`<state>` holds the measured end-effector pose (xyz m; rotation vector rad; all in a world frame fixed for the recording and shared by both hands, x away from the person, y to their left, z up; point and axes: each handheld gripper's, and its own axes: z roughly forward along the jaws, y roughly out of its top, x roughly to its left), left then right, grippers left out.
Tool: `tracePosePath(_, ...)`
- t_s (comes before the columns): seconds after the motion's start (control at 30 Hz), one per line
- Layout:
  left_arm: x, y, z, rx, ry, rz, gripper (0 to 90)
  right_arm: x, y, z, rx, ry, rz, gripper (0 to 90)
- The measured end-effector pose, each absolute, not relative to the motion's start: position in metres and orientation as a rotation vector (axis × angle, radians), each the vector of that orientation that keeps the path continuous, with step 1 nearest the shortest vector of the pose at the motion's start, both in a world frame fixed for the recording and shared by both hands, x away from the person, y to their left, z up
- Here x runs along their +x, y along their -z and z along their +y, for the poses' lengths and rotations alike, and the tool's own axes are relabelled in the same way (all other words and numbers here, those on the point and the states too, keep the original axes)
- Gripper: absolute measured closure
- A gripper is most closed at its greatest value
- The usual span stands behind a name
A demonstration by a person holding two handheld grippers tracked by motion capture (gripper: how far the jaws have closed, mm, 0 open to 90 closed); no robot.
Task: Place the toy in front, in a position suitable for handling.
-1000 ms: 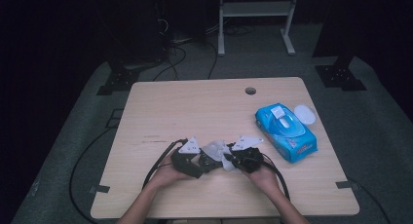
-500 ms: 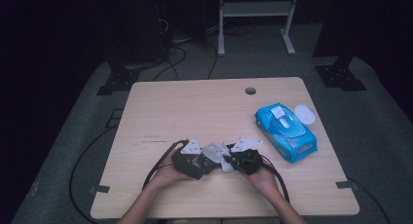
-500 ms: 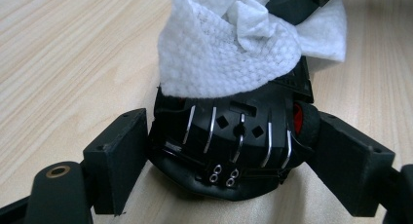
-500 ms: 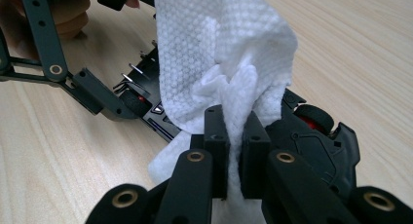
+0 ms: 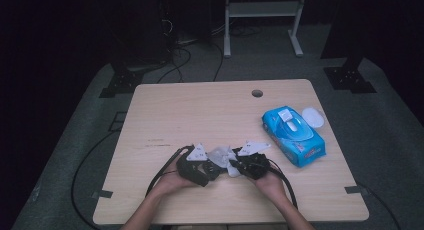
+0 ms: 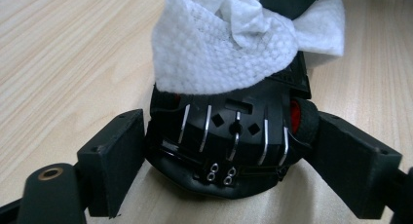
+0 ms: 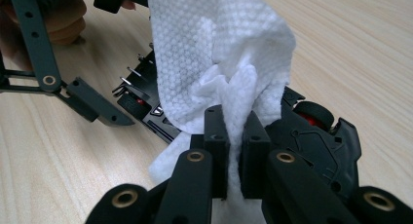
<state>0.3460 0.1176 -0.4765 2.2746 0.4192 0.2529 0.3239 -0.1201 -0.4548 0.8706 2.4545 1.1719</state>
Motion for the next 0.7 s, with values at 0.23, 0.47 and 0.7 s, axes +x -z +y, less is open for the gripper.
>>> tracePosePath(0.23,0.343,0.477,0.117,2.295,-0.315,0.39,21.3,0.324,0.455,-0.12,0.894,-1.179,2.455,84.1)
tracePosePath(0.47,0.345,0.478,0.118,2.303,-0.296,0.388,23.0,0.32,0.454,-0.102,0.85,-1.23,2.485,84.1)
tracePosePath(0.7,0.346,0.475,0.121,2.288,-0.282,0.379,24.1,0.329,0.451,-0.116,0.863,-1.147,2.439,84.0)
